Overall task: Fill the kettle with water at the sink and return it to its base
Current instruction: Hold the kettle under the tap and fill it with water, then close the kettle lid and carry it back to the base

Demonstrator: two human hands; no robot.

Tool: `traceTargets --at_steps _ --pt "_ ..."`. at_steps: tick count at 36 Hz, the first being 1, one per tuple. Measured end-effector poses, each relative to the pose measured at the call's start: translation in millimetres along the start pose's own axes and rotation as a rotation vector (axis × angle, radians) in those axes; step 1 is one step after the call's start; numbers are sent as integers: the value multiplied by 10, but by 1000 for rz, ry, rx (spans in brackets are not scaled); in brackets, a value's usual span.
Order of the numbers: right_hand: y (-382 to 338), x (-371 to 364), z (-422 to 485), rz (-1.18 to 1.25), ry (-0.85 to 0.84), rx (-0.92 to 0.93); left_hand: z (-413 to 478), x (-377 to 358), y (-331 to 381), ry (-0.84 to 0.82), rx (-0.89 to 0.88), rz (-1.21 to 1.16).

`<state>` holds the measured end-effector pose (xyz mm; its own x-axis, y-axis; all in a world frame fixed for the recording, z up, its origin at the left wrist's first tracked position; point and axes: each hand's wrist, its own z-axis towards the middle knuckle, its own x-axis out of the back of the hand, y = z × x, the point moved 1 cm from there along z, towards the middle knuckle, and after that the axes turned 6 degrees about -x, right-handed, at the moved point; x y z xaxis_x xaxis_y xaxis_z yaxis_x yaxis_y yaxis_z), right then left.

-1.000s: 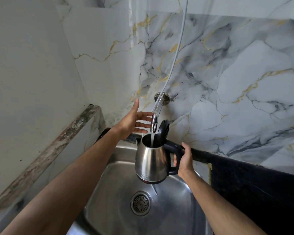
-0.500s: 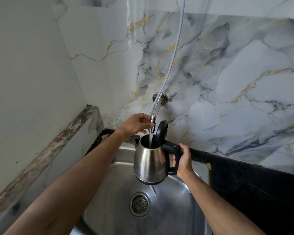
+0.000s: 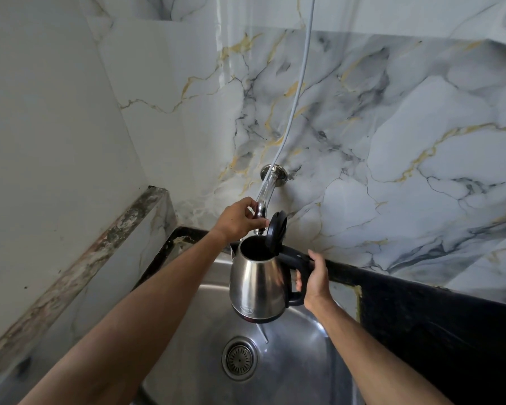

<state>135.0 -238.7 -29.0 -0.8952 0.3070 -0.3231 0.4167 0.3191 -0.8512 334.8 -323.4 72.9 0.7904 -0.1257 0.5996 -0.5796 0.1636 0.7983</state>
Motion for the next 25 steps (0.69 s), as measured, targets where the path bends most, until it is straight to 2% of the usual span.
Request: traceTargets --at_steps 3,5,7,8,10,12,14,21,25 --pt "-8 41 -35 -9 3 -2 -57 -34 30 24 20 -11" --pt "-3 82 -58 -22 15 -6 -142 -52 69 138 -36 28" --pt "-3 133 -110 -33 28 -15 -297 -76 178 275 -239 83" --pt "-1 157 -146 -32 36 -22 -397 -88 258 280 -388 118" --pt "-1 215 -208 -25 55 -25 -556 -138 374 145 -686 223" --pt "2 296 -319 -19 66 -25 -722 -209 438 -28 -824 321" --pt "21 389 -402 3 80 -39 -845 -248 427 -110 -764 304" --pt "49 777 -717 18 111 -16 -1365 -469 299 -111 -440 209" --pt "11 931 -893 14 107 6 -1599 -662 335 -76 -432 214"
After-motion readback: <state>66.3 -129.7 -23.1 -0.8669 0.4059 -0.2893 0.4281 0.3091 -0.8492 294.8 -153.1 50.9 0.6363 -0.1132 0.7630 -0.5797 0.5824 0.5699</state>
